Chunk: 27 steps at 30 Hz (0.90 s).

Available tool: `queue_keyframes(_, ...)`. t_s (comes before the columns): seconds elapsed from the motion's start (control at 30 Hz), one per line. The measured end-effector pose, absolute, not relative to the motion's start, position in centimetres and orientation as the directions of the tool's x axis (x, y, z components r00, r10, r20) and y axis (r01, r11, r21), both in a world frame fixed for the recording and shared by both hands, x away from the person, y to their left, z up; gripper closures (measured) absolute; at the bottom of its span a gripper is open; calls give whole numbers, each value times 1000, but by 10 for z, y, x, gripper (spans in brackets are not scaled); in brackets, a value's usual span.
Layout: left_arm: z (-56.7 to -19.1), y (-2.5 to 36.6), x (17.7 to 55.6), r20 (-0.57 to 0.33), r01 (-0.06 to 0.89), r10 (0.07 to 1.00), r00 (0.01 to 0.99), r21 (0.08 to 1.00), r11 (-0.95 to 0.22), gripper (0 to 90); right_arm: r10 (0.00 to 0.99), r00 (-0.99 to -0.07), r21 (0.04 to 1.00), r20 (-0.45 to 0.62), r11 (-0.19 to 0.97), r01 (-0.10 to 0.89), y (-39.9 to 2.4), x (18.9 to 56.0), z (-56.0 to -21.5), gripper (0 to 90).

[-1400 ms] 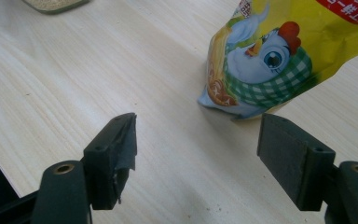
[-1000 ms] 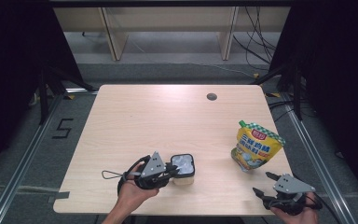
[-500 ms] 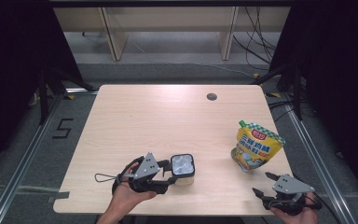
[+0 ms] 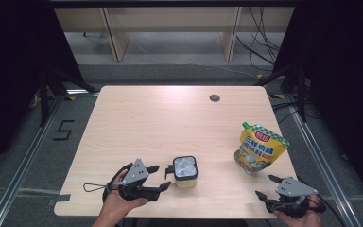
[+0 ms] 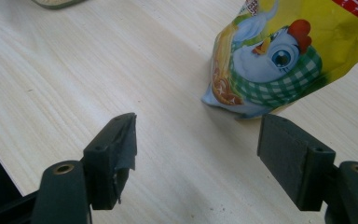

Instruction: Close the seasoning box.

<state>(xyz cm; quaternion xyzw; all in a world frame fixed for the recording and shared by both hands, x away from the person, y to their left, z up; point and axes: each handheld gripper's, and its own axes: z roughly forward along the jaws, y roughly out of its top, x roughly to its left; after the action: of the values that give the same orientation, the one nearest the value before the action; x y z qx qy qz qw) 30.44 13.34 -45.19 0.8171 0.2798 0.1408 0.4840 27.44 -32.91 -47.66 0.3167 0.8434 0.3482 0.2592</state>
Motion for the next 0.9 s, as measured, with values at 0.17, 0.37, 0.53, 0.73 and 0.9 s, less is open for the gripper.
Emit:
queue_keyframes(0.17,-463,138,299,-64,351,604,795,859,-372,307,717,-665,753,-210,552,358,-328,274,-477,293)
queue_keyframes(0.37,-476,143,290,-81,377,599,796,841,-388,297,715,-665,747,-218,560,357,-329,274,-477,293)
queue_keyframes(0.53,-485,145,280,-19,350,593,805,822,-449,285,718,-665,742,-206,558,372,-326,273,-478,292)
queue_keyframes(0.73,-492,149,268,-11,366,606,795,806,-465,282,699,-679,731,-225,582,357,-327,275,-479,291)
queue_keyframes(0.9,-500,151,261,0,376,616,788,793,-480,280,706,-677,722,-206,577,382,-323,273,-480,291)
